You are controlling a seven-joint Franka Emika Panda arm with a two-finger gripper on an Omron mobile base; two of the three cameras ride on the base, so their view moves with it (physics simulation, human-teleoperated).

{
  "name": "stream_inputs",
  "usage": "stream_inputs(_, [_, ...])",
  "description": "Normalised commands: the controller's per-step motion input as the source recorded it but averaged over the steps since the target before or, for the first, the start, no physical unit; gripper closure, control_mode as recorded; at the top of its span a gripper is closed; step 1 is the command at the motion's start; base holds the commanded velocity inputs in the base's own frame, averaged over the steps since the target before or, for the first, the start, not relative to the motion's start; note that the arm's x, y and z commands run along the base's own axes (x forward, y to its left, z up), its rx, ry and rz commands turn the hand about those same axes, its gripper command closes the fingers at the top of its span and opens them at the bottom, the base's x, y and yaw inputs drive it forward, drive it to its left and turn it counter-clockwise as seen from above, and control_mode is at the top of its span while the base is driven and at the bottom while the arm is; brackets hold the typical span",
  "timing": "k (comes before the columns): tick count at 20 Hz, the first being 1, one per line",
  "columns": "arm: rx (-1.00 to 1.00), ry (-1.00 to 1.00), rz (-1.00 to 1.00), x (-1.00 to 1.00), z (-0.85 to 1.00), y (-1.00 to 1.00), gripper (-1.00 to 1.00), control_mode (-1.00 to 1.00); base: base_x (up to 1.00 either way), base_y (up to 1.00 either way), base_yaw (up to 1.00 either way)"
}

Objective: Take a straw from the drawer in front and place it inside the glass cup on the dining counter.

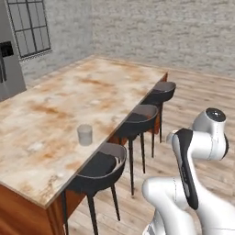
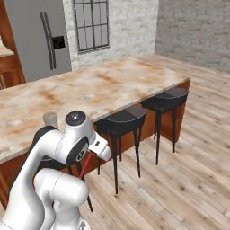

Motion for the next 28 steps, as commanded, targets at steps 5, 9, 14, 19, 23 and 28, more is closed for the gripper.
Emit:
stream_inputs(5, [0.00, 0.00, 0.00, 0.00, 0.00, 0.00, 1.00, 1.00, 0.46, -0.46, 0.50])
stream_inputs(9, [0.00, 0.00, 0.00, 0.00, 0.00, 0.00, 1.00, 1.00, 0.32, -0.34, 0.51])
stream_inputs(14, [0.00, 0.00, 0.00, 0.00, 0.00, 0.00, 1.00, 1.00, 0.34, -0.39, 0.51])
stream_inputs(19, [0.00, 0.00, 0.00, 0.00, 0.00, 0.00, 1.00, 1.00, 0.34, -0.46, 0.52])
stream_inputs(23, [0.00, 0.00, 0.00, 0.00, 0.00, 0.00, 1.00, 1.00, 0.37, -0.54, 0.53])
stream_inputs(28, [0.00, 0.00, 0.00, 0.00, 0.00, 0.00, 1.00, 1.00, 0.43, -0.42, 0.48])
